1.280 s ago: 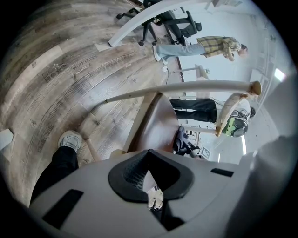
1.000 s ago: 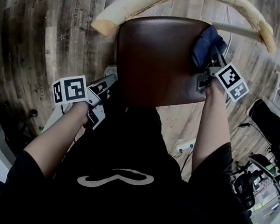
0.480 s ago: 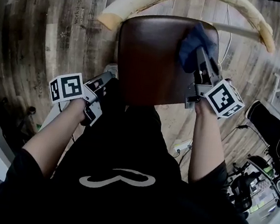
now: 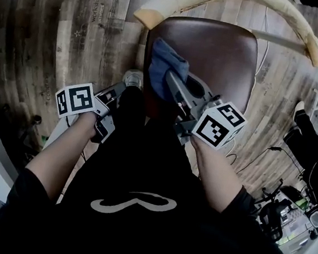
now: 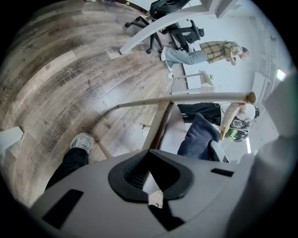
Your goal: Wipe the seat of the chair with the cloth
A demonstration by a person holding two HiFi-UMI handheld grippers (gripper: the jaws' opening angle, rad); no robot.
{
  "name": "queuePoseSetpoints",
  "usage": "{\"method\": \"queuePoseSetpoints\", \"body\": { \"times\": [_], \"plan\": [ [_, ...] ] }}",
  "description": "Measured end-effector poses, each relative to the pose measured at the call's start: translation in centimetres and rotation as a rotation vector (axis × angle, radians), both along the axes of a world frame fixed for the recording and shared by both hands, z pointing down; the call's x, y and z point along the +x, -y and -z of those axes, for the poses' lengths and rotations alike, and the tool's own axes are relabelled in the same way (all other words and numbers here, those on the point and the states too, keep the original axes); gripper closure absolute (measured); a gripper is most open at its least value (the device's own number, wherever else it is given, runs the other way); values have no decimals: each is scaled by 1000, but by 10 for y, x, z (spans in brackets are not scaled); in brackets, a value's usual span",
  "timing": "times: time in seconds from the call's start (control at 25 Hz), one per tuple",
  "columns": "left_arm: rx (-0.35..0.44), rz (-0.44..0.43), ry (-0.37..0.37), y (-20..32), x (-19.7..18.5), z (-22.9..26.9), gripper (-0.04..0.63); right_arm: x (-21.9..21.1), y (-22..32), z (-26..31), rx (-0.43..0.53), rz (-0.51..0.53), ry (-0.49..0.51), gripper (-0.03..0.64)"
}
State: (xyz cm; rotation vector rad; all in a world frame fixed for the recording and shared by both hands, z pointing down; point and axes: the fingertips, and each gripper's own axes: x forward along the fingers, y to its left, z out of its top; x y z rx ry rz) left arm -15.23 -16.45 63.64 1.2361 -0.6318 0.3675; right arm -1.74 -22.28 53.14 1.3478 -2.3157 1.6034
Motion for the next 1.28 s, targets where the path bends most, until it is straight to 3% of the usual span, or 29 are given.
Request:
{"method": "queuePoseSetpoints", "body": {
  "times": [0.44, 1.28],
  "plan": [
    [-14, 13, 28, -13, -22, -11, 583, -49, -17, -51, -64, 101, -33, 563],
    [-13, 30, 23, -33, -2, -6, 583, -34, -27, -87, -95, 165, -168, 563]
  ]
}}
